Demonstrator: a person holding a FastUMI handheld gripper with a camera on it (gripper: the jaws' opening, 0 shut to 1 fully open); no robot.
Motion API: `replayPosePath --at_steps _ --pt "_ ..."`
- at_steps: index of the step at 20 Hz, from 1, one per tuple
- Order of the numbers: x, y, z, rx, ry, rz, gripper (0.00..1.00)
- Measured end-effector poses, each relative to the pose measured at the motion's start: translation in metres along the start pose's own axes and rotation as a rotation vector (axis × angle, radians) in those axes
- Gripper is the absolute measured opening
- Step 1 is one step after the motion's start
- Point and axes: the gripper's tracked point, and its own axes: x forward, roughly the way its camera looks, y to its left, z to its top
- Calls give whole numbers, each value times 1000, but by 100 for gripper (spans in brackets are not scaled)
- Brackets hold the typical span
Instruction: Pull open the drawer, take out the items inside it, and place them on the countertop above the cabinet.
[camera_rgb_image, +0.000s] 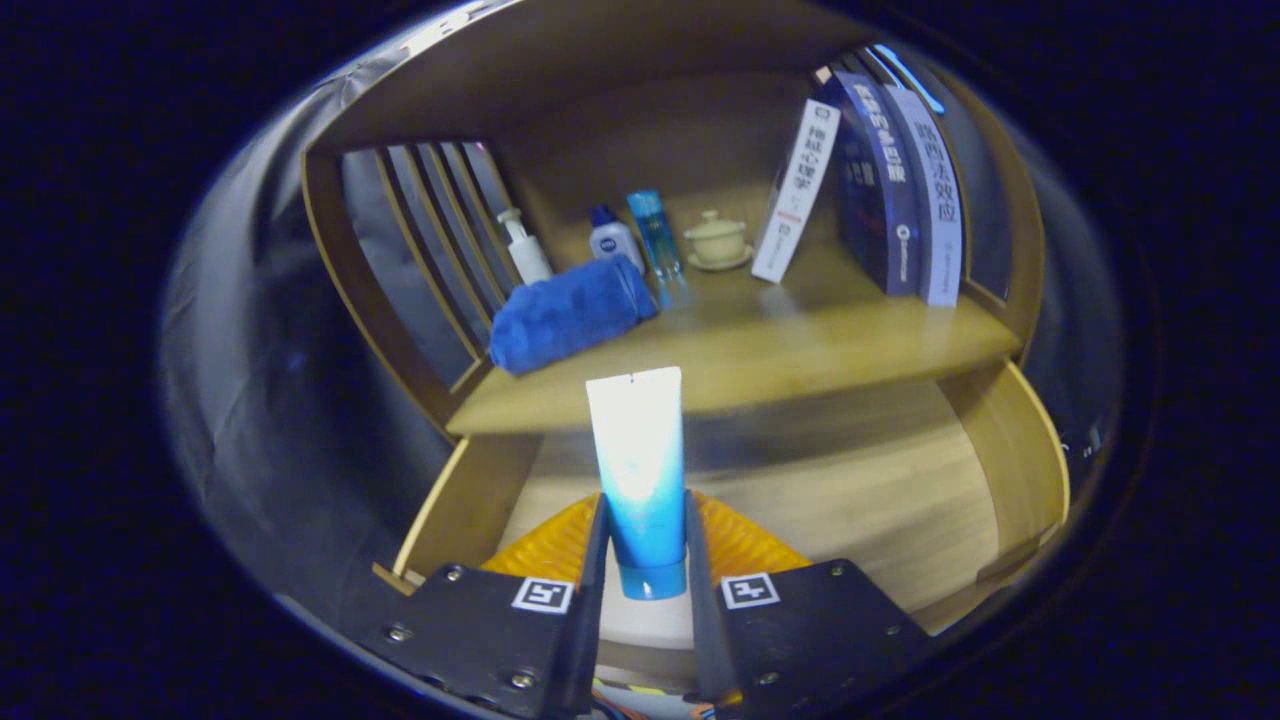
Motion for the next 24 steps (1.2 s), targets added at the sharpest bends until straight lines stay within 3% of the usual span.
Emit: replayPosePath --at_steps 8,13,20,24 --pt "55 -18 64 -62 -103 -87 39" --pt "94 -50 75 -49 -122 -181 39" --pt "111 -56 76 -11 -134 -215 39" --pt "98 -53 77 0 -141 -239 68"
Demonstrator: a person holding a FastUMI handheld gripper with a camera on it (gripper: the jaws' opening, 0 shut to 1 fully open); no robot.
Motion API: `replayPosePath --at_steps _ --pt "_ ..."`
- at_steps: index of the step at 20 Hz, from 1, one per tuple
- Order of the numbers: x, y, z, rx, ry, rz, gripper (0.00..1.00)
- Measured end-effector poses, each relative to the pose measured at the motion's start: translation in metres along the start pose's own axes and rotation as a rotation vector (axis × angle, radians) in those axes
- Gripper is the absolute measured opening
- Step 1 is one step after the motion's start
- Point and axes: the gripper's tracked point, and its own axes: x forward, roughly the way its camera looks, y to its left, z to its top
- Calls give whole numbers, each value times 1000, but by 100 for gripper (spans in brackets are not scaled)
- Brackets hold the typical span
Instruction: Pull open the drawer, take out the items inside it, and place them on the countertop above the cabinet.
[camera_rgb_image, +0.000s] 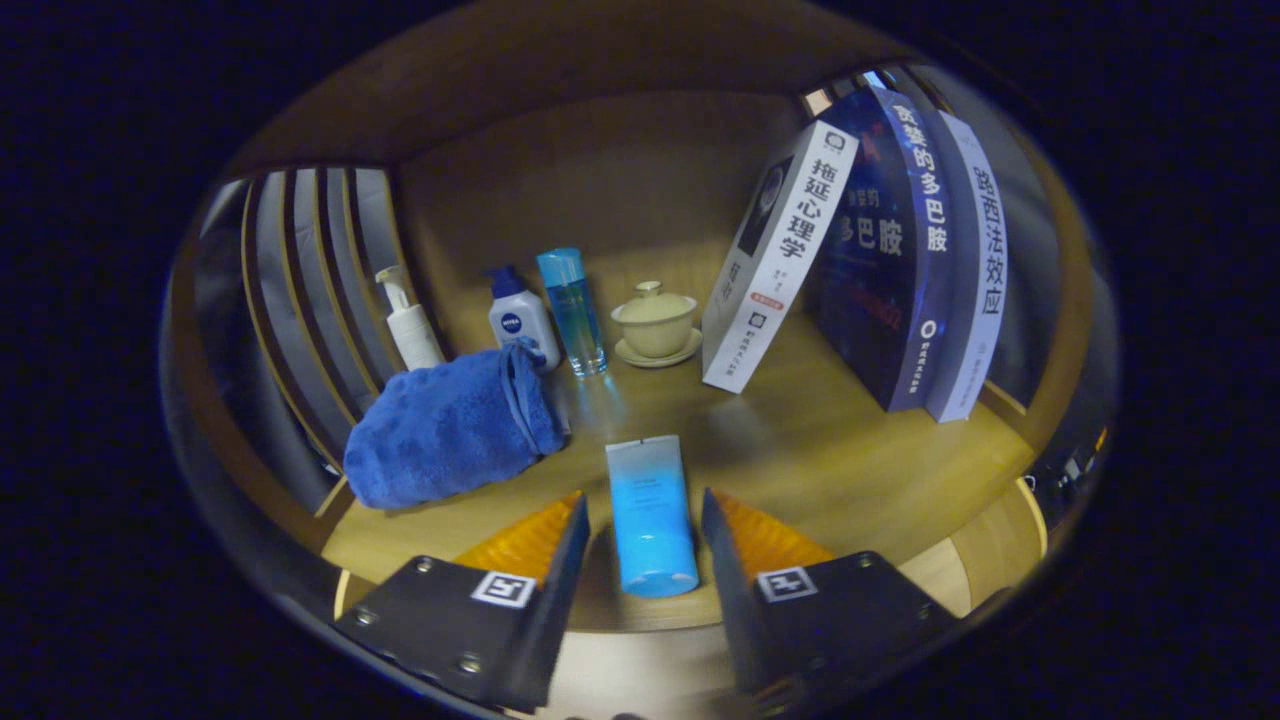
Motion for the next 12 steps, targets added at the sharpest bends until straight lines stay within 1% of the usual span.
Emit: replayPosePath --at_steps 1,4,5,8,12 --pt "1 -1 -3 -3 2 -7 76" --pt "-26 10 -5 34 8 20 97" --pt "-37 12 -4 37 3 22 99" --pt "-69 15 -10 23 -8 16 99" --pt "-113 23 -21 4 -30 47 99"
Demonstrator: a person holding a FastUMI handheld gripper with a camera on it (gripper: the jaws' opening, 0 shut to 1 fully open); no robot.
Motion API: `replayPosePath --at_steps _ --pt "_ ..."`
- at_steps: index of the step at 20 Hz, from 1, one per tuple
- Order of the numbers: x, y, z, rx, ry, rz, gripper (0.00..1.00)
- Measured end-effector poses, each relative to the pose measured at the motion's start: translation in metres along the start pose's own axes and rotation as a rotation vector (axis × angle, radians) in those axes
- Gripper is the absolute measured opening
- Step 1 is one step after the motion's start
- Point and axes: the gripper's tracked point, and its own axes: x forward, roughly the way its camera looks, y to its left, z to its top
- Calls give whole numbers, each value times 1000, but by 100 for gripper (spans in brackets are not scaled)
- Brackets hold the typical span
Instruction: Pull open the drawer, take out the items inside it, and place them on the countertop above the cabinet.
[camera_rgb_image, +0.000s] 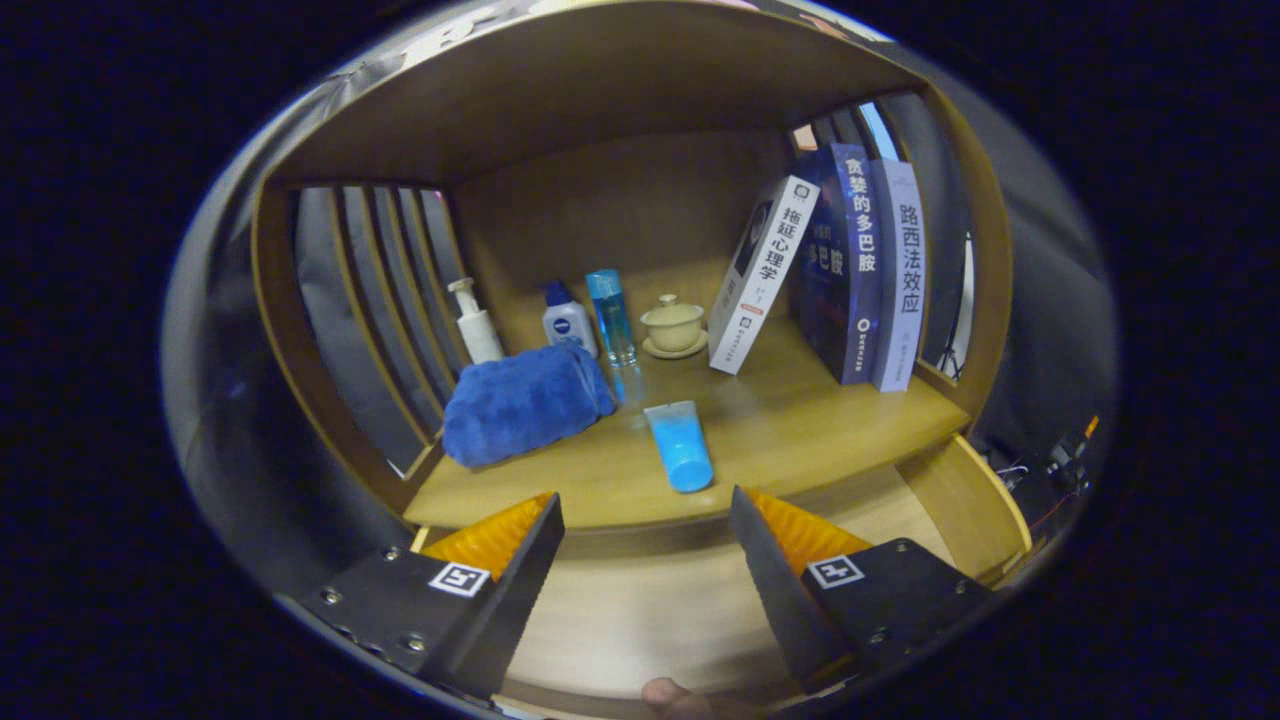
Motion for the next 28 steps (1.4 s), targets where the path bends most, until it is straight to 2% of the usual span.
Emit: replayPosePath --at_steps 5,9,15,21,28 --pt "-65 -3 -1 -54 -67 19 100" --pt "-114 -10 -7 -36 -137 17 99" --pt "-161 -44 -40 -50 -232 -35 99" --pt "-158 -66 -85 -88 -254 -59 99" --pt "-101 -71 -162 -201 -190 -77 99"
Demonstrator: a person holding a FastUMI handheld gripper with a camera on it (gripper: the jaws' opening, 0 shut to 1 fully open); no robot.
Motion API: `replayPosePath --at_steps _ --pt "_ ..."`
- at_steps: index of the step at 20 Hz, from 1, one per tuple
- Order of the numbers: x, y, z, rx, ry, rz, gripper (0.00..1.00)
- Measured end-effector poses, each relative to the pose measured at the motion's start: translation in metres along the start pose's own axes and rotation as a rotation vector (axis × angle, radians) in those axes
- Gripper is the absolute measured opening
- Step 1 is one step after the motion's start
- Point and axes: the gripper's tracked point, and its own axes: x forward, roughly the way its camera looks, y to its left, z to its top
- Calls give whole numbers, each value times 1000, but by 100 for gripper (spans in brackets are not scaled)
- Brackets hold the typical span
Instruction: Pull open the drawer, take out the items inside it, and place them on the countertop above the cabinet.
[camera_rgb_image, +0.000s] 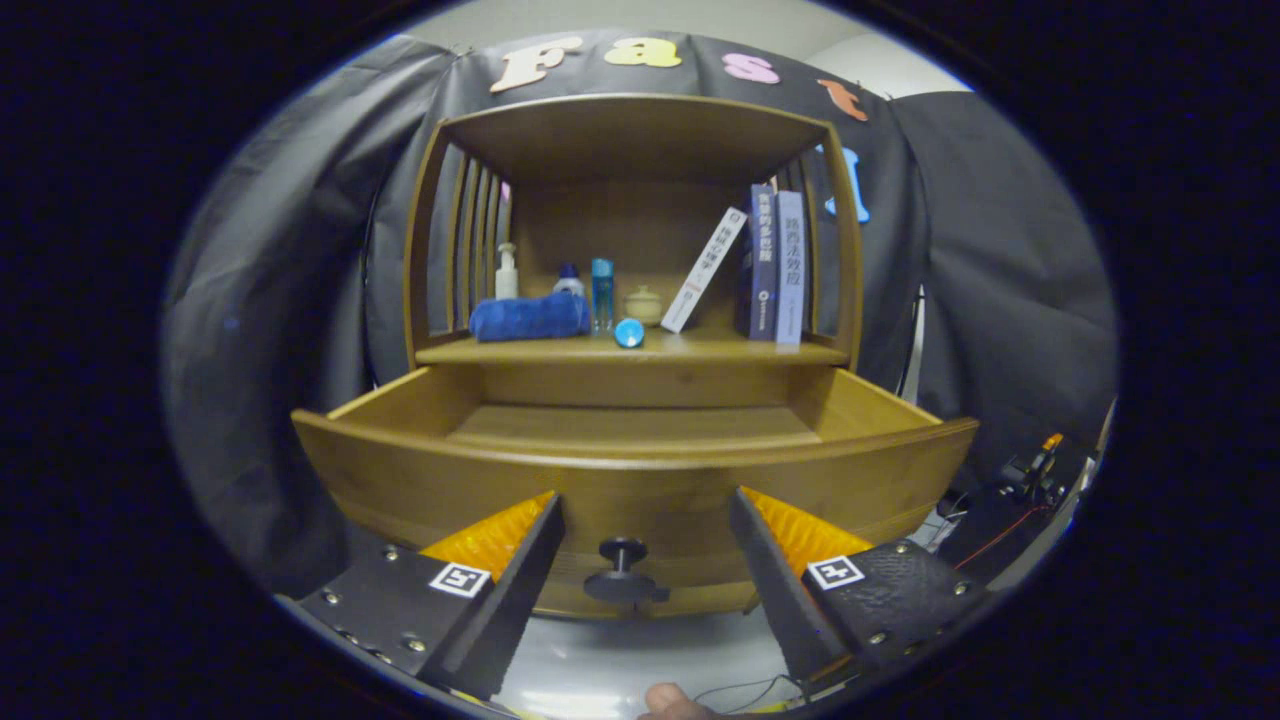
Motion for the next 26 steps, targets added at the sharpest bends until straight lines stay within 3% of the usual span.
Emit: replayPosePath --at_steps 3,9,17,23,26 --pt "6 -2 5 -16 -76 -4 99" --pt "20 -3 1 126 -46 59 99" --pt "75 8 20 124 -128 27 99" --pt "113 20 28 234 -140 40 99" --pt "134 22 32 213 -139 39 99"
